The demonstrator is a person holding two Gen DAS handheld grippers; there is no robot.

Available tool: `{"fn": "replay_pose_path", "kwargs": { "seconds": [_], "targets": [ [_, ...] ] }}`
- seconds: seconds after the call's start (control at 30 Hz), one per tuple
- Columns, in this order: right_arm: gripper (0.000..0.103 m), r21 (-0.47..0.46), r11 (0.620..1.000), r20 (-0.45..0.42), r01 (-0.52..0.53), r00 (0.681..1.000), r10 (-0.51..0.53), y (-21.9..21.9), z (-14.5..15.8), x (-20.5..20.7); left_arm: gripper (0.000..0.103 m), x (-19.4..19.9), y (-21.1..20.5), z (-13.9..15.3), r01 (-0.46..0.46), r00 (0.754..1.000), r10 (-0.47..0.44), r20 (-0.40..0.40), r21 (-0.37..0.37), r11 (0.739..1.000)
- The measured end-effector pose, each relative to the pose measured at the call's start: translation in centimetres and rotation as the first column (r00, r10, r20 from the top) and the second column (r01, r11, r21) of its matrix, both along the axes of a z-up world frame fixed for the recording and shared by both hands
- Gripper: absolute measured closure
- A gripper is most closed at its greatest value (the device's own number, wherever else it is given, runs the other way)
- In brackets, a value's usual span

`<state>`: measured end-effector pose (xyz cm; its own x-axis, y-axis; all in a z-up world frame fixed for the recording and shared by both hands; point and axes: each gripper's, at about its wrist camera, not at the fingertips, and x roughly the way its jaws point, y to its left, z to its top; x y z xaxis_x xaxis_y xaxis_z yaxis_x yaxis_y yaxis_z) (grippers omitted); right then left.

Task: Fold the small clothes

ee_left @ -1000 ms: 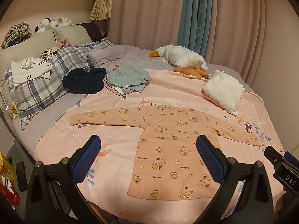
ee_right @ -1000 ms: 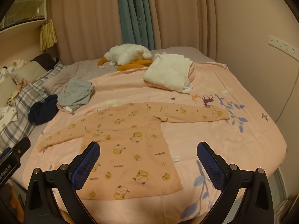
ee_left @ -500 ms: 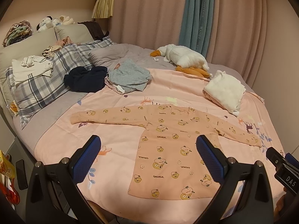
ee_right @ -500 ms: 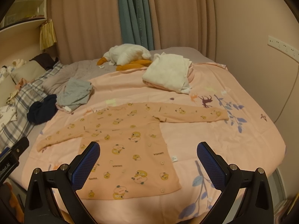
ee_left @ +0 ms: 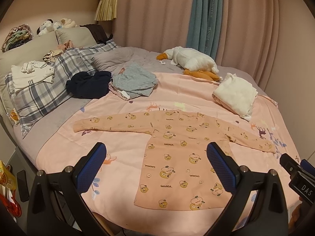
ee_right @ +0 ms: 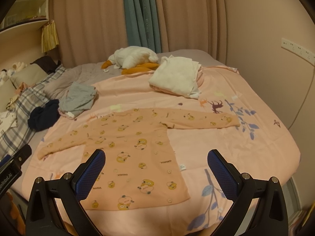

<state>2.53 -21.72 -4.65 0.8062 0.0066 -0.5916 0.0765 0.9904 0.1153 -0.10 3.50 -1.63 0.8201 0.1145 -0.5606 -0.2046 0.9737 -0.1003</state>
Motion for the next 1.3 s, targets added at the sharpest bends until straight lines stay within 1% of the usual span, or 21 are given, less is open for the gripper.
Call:
{"fn": "replay_pose_path", "kwargs": {
  "seconds": [0.57, 0.73, 0.83, 0.9, 0.93, 1.0, 1.07, 1.1, 1.13, 1.17, 1.2, 1.27, 1.3],
  "targets": [
    [0.000, -0.004, 1.000, -0.009, 0.002, 1.000, -0.002, 0.2, -0.2, 0.2, 0.001, 0.4, -0.6, 0.2, 0.005, 1.000, -0.005, 0.012, 0.007, 1.000],
    [0.000, 0.000, 1.000, -0.007, -0.005, 1.000, 0.005, 0.0, -0.3, 0.4, 0.001, 0.7, -0.6, -0.1, 0.022, 1.000, -0.022, 0.016, -0.006, 1.000],
    [0.000, 0.014, 1.000, 0.009, -0.021, 1.000, 0.021, -0.5, -0.8, 1.0, 0.000, 2.2, 0.1, -0.8, 0.056, 0.997, -0.053, 0.058, -0.041, 0.998],
    [0.000, 0.031, 0.999, 0.026, -0.043, 0.999, 0.043, -1.5, -1.6, 2.4, 0.000, 4.6, 1.0, -2.1, 0.097, 0.994, -0.092, 0.064, -0.090, 0.991],
    [0.000, 0.033, 0.999, 0.010, -0.037, 0.999, 0.037, -2.2, -2.2, 3.5, 0.000, 6.2, 1.5, -3.1, 0.108, 0.993, -0.101, 0.063, -0.116, 0.987],
    [0.000, 0.038, 0.999, -0.025, 0.029, 0.999, -0.028, -4.5, -3.8, 6.2, 0.000, 8.9, 2.4, -4.8, 0.117, 0.991, -0.105, 0.088, -0.138, 0.984],
    [0.000, 0.046, 0.994, -0.040, 0.097, 0.995, -0.095, -7.1, -5.5, 8.6, 0.000, 12.3, 3.2, -7.0, 0.140, 0.987, -0.126, 0.104, -0.151, 0.978],
    [0.000, 0.063, 0.990, -0.058, 0.128, 0.990, -0.125, -9.0, -6.7, 10.4, 0.000, 14.9, 3.6, -8.8, 0.150, 0.988, -0.140, 0.071, -0.165, 0.975],
    [0.000, 0.077, 0.986, -0.078, 0.150, 0.987, -0.144, -10.7, -8.0, 12.1, 0.001, 16.6, 3.9, -10.1, 0.153, 0.988, -0.149, 0.033, -0.180, 0.972],
    [0.000, 0.080, 0.984, -0.093, 0.161, 0.984, -0.154, -11.7, -9.0, 13.3, 0.002, 19.1, 4.2, -12.2, 0.156, 0.986, -0.165, -0.028, -0.209, 0.965],
    [0.000, 0.084, 0.981, -0.129, 0.176, 0.978, -0.164, -13.4, -10.8, 15.3, 0.003, 21.2, 4.7, -14.3, 0.149, 0.982, -0.173, -0.076, -0.254, 0.956],
    [0.000, 0.094, 0.972, -0.219, 0.215, 0.957, -0.191, -16.1, -13.7, 17.9, 0.003, 23.9, 5.8, -17.4, 0.113, 0.976, -0.169, -0.135, -0.343, 0.932],
    [0.000, 0.127, 0.962, -0.256, 0.240, 0.945, -0.202, -17.7, -15.4, 19.1, 0.004, 25.2, 6.5, -19.1, 0.081, 0.972, -0.157, -0.173, -0.379, 0.922]
  ]
}}
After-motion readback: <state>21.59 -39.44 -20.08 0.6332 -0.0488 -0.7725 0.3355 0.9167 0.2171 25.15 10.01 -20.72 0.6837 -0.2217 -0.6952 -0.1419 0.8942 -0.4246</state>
